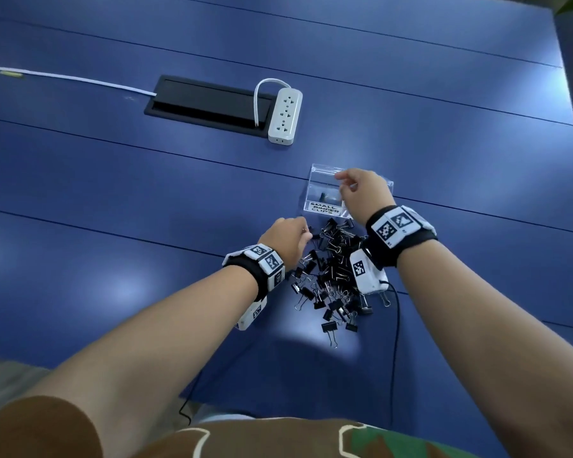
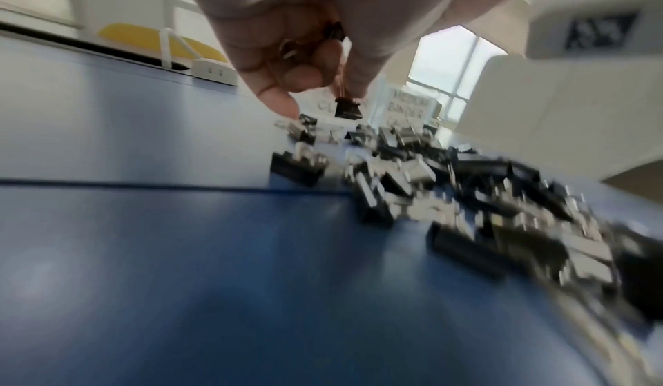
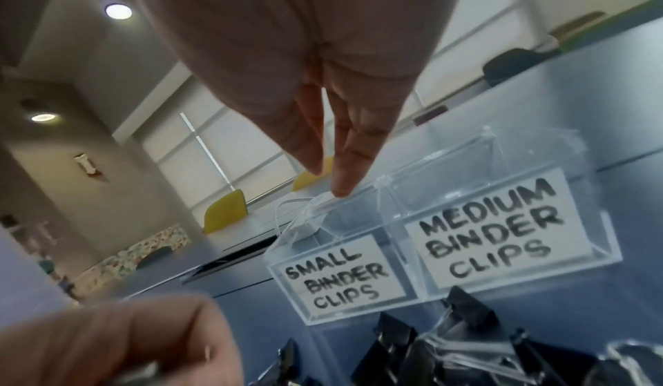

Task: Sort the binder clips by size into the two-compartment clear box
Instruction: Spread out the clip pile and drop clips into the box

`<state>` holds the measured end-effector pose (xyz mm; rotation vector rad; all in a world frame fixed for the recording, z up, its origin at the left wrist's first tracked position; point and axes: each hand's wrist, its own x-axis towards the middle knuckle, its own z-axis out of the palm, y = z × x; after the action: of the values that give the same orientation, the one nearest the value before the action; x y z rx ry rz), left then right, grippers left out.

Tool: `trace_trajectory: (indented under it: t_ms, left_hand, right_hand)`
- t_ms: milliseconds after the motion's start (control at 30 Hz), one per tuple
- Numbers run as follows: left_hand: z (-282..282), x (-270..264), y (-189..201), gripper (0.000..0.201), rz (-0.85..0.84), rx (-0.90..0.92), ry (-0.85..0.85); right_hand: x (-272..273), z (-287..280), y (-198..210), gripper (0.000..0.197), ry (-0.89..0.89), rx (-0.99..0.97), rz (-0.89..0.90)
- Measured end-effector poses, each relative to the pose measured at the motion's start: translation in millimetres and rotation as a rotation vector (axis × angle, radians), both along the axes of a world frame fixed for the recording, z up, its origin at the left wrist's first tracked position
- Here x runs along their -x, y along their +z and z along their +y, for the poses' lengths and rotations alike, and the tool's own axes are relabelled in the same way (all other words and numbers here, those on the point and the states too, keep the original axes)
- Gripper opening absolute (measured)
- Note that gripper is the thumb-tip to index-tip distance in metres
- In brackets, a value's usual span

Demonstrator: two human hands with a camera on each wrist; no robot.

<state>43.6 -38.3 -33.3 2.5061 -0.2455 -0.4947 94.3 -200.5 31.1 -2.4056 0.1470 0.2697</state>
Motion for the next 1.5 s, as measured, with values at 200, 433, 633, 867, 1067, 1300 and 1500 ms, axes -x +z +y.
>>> trace_trajectory:
  t_ms: [200, 433, 633, 867, 1067, 1300, 1500]
  left_hand:
    - [0.0, -38.0, 31.6, 0.014, -0.074, 0.178, 0.203]
    - [-35.8, -81.7, 41.5, 0.017, -0.05, 0.066, 0.056]
    - [-32.5, -76.0, 46.5, 0.019, -0.005, 0.071, -0.035]
    - [11.1, -61.6, 37.6, 0.016, -0.083, 0.184, 0.305]
    - [19.4, -32.8, -2.4, 0.031, 0.049, 0.009, 0.109]
    - [16.4, -26.0, -10.1, 0.021, 0.013, -0.164, 0.023]
    - [21.8, -20.9, -17.8, 0.005, 0.028, -0.11, 0.119]
  right_hand:
    - [33.2, 16.3, -23.3, 0.024, 0.198, 0.126, 0.121]
    - [52.2, 22.2, -57.9, 0.035, 0.28, 0.276, 0.205]
    - [52.1, 21.1, -57.6, 0.013, 0.199, 0.178, 0.157]
    - [47.1, 15.0, -53.8, 0.013, -0.052, -0.199, 0.117]
    - [40.0, 35.8, -53.5, 0.02, -0.177, -0.383, 0.272]
    - [40.5, 49.3, -67.2, 0.026, 0.154, 0.163, 0.197]
    - [42.1, 49.0, -67.4, 0.014, 0.123, 0.109, 0.19]
